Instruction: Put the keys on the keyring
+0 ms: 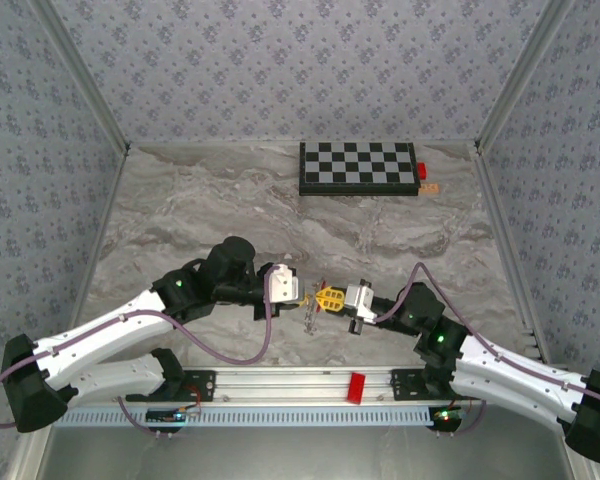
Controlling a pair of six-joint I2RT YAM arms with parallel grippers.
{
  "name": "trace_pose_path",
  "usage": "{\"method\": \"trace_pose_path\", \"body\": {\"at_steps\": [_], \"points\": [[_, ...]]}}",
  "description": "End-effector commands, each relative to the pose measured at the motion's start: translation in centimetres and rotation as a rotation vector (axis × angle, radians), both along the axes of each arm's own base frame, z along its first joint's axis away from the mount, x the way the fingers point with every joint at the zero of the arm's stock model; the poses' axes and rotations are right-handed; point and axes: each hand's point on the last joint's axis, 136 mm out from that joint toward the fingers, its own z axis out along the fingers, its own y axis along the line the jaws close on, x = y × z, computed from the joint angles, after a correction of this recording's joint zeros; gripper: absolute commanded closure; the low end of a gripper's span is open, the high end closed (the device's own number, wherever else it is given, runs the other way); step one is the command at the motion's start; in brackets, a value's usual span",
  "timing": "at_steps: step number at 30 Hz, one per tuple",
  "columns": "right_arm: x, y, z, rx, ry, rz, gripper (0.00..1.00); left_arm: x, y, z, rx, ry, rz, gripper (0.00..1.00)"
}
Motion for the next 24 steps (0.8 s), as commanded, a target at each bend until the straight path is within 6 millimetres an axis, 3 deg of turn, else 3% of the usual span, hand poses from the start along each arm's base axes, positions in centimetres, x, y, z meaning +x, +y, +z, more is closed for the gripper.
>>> {"method": "trace_pose_path", "body": {"at_steps": [1,24], "points": [[-0.48,0.13,0.38,0.008,-0.016,0.023,1.0,-0.22,-0.24,1.17,-0.027,-0.022,-0.019,1.0],[-0.33,0.14,0.34,0.003,-0.019,0.015,1.0,-0.28,-0.15,1.08,-0.024,-0.022,-0.02,1.0]]}}
